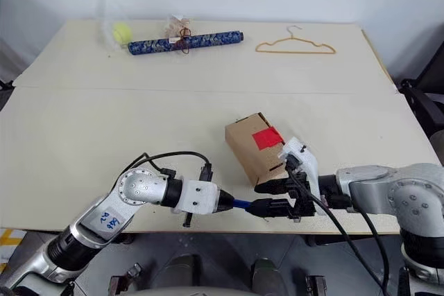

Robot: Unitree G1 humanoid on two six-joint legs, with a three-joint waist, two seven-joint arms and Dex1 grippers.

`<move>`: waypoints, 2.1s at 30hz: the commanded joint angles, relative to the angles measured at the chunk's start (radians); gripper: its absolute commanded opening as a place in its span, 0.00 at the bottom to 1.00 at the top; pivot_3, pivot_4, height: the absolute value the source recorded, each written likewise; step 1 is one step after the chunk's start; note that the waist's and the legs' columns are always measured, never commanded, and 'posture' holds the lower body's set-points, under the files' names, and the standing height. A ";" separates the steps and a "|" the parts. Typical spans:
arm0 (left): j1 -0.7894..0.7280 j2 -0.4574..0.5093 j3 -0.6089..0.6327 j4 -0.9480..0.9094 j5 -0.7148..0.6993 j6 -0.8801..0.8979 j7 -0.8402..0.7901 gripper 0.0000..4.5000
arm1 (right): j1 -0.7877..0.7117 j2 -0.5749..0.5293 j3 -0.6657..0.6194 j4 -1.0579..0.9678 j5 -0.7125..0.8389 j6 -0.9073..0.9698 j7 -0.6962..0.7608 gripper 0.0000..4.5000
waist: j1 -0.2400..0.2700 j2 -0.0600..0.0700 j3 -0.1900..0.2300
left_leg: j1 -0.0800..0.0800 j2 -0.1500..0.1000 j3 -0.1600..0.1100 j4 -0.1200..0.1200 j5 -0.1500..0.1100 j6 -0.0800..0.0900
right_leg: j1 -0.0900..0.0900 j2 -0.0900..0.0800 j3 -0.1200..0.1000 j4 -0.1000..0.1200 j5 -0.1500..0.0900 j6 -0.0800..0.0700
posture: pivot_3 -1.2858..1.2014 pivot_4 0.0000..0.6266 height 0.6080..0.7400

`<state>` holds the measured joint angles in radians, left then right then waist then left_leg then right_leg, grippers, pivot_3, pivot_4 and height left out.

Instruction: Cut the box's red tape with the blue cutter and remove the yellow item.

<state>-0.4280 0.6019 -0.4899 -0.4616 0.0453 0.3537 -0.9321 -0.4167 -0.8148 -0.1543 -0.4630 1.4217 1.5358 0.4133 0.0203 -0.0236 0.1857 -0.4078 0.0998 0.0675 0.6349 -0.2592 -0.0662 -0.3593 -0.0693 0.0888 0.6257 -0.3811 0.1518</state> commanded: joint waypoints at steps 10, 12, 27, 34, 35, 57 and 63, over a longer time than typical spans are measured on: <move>-0.031 -0.052 -0.011 -0.019 0.035 -0.011 0.002 0.10 | -0.024 -0.133 0.262 0.147 0.478 -0.214 -0.483 0.94 | -0.012 -0.001 0.000 | -0.001 0.001 0.002 0.002 0.000 0.001 | -0.004 0.002 0.004 0.001 0.003 0.006 | 0.52 0.24 1.00; -0.035 -0.053 -0.012 -0.010 0.039 -0.017 -0.003 0.10 | -0.037 -0.136 0.297 0.167 0.528 -0.261 -0.534 0.94 | -0.021 -0.001 0.000 | -0.001 0.001 0.003 0.002 0.000 0.001 | -0.004 0.002 0.005 0.001 0.003 0.007 | 0.52 0.24 1.00; -0.055 -0.090 -0.020 0.010 0.055 -0.002 0.001 0.10 | -0.045 -0.145 0.360 0.161 0.550 -0.335 -0.563 0.52 | -0.023 -0.001 0.000 | -0.014 0.004 0.004 0.012 0.000 0.002 | -0.018 0.004 0.008 0.008 0.004 0.009 | 0.52 0.24 1.00; -0.071 -0.100 -0.018 0.022 0.061 0.003 0.004 0.10 | -0.041 -0.148 0.377 0.152 0.550 -0.334 -0.555 0.02 | -0.022 -0.001 0.000 | -0.014 0.004 0.004 0.012 -0.001 0.003 | -0.018 0.005 0.008 0.008 0.005 0.009 | 0.52 0.24 1.00; -0.074 -0.103 -0.017 0.022 0.062 0.005 0.004 0.10 | -0.039 -0.149 0.379 0.153 0.550 -0.333 -0.554 0.01 | -0.022 -0.001 0.000 | -0.014 0.004 0.004 0.012 -0.001 0.003 | -0.018 0.005 0.008 0.008 0.005 0.009 | 0.52 0.24 1.00; 0.236 0.205 0.566 0.050 -0.472 0.184 -0.237 0.69 | 0.279 -0.521 -0.133 0.033 0.550 -0.260 0.010 0.01 | -0.009 0.000 0.001 | -0.011 0.003 0.001 0.013 -0.002 0.004 | -0.016 0.006 0.009 0.011 0.003 0.006 | 0.52 0.24 1.00; -0.014 0.055 0.476 0.249 -0.458 0.194 -0.154 0.31 | 0.408 -0.491 -0.551 0.076 0.369 -0.243 -0.018 0.01 | 0.003 -0.002 0.000 | -0.013 0.001 0.001 0.015 -0.002 0.004 | -0.016 0.005 0.010 0.008 0.007 0.009 | 0.52 0.24 1.00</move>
<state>-0.4160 0.6792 0.0207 -0.2183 -0.4068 0.5459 -1.1035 -0.0032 -1.3183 -0.6458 -0.3955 1.8332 1.3221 0.4018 0.0237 -0.0260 0.1858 -0.4207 0.1010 0.0687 0.6502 -0.2611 -0.0620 -0.3752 -0.0638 0.0984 0.6339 -0.3734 0.1613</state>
